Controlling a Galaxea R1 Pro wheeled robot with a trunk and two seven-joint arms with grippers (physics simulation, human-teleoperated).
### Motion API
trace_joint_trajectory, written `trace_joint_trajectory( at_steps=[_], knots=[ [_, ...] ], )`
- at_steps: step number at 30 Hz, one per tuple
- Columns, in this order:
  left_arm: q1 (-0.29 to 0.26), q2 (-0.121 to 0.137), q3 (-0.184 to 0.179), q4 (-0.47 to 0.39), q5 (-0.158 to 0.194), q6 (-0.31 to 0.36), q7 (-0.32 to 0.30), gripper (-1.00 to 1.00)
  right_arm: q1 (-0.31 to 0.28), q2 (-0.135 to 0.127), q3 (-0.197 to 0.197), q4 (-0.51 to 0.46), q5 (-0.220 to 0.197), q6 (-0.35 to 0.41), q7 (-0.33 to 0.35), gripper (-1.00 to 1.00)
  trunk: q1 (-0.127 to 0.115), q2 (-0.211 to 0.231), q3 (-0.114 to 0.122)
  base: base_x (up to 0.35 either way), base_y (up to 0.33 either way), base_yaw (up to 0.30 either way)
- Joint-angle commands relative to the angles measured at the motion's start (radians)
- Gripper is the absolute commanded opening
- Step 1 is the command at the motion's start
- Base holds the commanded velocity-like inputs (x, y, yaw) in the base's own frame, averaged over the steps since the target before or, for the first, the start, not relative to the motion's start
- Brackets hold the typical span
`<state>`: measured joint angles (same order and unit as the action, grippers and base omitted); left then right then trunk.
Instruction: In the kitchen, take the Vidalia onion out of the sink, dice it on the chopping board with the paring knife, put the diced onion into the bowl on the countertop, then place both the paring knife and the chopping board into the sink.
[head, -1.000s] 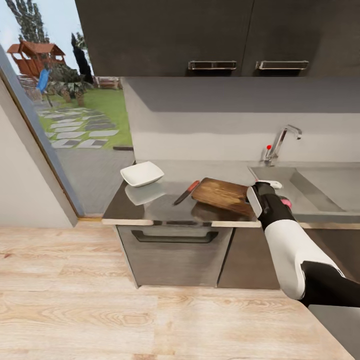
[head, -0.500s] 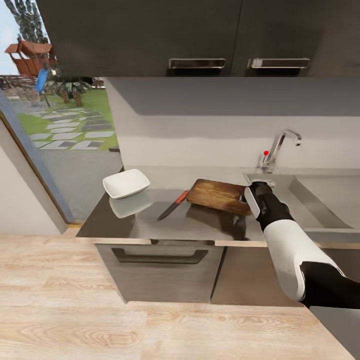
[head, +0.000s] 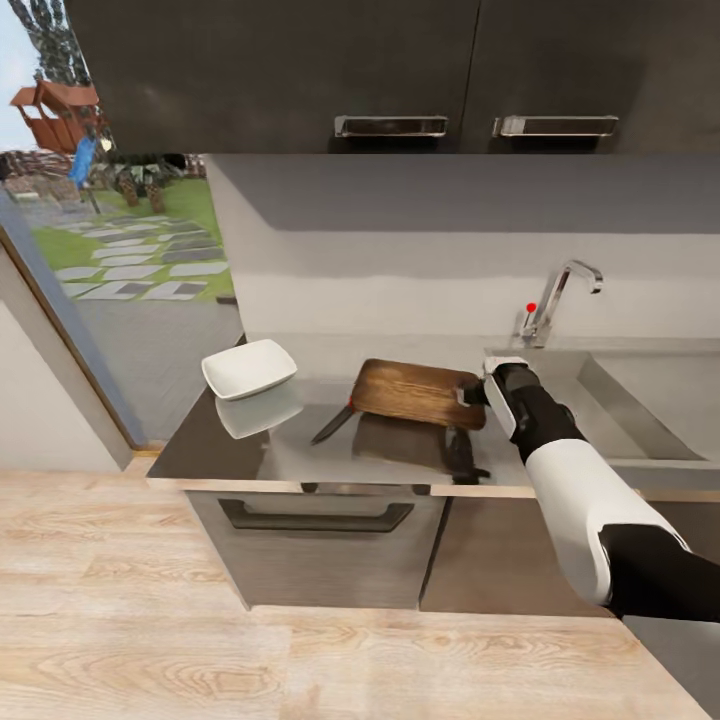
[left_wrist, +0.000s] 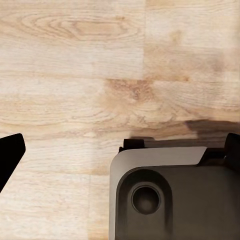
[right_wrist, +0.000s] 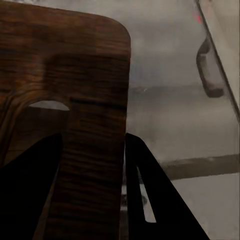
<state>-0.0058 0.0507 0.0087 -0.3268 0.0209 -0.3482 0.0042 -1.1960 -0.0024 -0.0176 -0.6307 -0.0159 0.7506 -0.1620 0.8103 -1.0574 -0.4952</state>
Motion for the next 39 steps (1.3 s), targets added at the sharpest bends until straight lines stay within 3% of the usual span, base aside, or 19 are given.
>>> trace_joint_trajectory(
  at_steps=[1, 5, 10, 12, 15, 18, 22, 26, 34, 39],
  knots=[
    [0.0, 0.0, 0.0, 0.001, 0.002, -0.003, 0.0, 1.0, -0.001, -0.007, 0.016, -0.001, 0.021, 0.007, 0.014, -1.0, 0.0, -0.001, -0.001, 0.0, 0.0, 0.0],
    [0.0, 0.0, 0.0, 0.003, 0.002, -0.003, 0.0, 1.0, -0.001, -0.054, 0.05, -0.001, 0.021, 0.005, 0.046, -1.0, 0.0, -0.001, -0.001, 0.0, 0.0, 0.0],
    [0.0, 0.0, 0.0, 0.004, 0.002, -0.003, 0.0, 1.0, -0.001, -0.096, 0.055, -0.003, 0.022, 0.002, 0.057, -1.0, 0.0, -0.001, -0.001, 0.0, 0.0, 0.0],
    [0.0, 0.0, 0.0, 0.003, 0.0, -0.002, 0.0, 1.0, -0.001, -0.142, 0.056, -0.028, 0.022, 0.002, 0.066, -1.0, 0.0, -0.001, -0.001, 0.0, 0.0, 0.0],
    [0.0, 0.001, 0.0, 0.005, -0.002, -0.002, 0.0, 1.0, -0.001, -0.161, 0.058, -0.05, 0.022, 0.002, 0.071, -1.0, 0.0, -0.001, -0.001, 0.0, 0.0, 0.0],
    [0.0, 0.002, 0.0, 0.007, -0.002, -0.002, 0.0, 1.0, -0.001, -0.168, 0.075, -0.063, 0.022, 0.002, 0.097, -1.0, 0.0, -0.001, -0.001, 0.0, 0.0, 0.0],
    [0.0, 0.003, 0.0, 0.014, -0.002, -0.002, -0.001, 1.0, -0.001, -0.173, 0.14, -0.068, 0.023, 0.002, 0.209, -1.0, 0.0, -0.001, -0.001, 0.0, 0.0, 0.0],
    [0.0, 0.004, 0.0, 0.018, -0.003, -0.001, -0.001, 1.0, -0.001, -0.182, 0.173, -0.069, 0.023, 0.001, 0.296, -1.0, 0.0, -0.001, -0.001, 0.0, 0.0, 0.0],
    [0.0, 0.007, 0.0, 0.035, -0.003, 0.001, 0.0, 1.0, -0.001, -0.186, 0.182, -0.067, 0.022, -0.016, 0.382, -1.0, 0.0, -0.001, -0.001, 0.0, 0.0, 0.0],
    [0.0, 0.008, 0.0, 0.043, -0.003, 0.002, 0.0, 1.0, -0.001, -0.189, 0.182, -0.067, 0.023, -0.018, 0.397, -1.0, 0.0, -0.001, -0.001, 0.0, 0.0, 0.0]
  ],
)
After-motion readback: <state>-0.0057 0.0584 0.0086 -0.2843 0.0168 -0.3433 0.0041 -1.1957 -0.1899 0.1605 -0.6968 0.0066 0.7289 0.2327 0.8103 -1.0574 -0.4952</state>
